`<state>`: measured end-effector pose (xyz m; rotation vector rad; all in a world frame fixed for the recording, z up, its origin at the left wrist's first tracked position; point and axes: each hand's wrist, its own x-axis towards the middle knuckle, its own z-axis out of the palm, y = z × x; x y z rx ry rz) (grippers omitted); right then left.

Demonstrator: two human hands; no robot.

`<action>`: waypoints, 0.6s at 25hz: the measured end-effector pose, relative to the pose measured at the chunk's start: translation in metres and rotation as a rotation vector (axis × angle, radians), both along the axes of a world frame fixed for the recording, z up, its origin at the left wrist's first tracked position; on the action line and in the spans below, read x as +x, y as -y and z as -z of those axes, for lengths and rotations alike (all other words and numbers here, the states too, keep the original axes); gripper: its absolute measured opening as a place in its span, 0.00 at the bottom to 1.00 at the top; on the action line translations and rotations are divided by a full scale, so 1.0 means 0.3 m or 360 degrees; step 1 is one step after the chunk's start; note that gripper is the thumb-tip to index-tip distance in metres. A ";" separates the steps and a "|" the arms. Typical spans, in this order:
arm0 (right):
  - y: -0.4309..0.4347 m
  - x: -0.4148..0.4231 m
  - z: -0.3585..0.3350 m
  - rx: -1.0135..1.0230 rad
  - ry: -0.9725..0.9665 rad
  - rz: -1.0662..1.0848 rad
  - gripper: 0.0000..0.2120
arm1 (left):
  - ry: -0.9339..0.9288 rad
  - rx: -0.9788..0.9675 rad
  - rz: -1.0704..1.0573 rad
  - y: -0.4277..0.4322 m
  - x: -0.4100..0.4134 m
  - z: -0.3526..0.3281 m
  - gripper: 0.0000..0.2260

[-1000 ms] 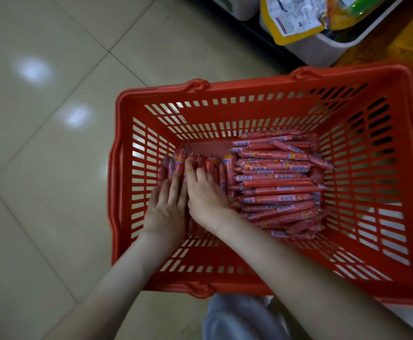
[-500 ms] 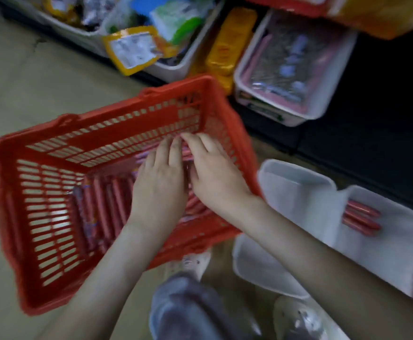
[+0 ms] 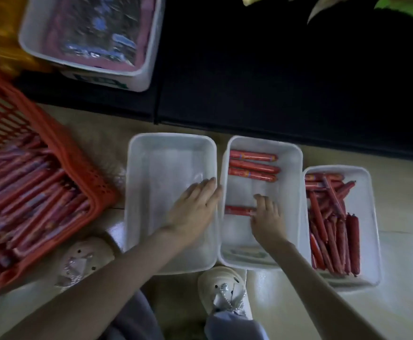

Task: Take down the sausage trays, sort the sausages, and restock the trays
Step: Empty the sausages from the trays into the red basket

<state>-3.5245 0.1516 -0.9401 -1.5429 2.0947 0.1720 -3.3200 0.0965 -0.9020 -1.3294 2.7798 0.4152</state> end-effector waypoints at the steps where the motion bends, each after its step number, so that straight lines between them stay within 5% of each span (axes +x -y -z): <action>1: -0.021 -0.016 0.048 0.0107 -0.0115 -0.0113 0.27 | 0.0116 0.0080 -0.0009 -0.007 -0.001 0.043 0.27; 4: -0.012 -0.026 0.136 0.0212 -0.0273 -0.0454 0.23 | 0.0242 0.0125 0.0015 0.000 -0.001 0.132 0.31; 8: 0.068 -0.045 0.151 -0.0113 -0.0191 -0.0286 0.17 | -0.0148 0.0103 -0.0100 0.026 -0.024 0.126 0.22; 15: 0.128 -0.048 -0.001 -0.0836 0.0387 0.0218 0.11 | -0.1084 0.1313 -0.1202 0.078 -0.171 0.000 0.09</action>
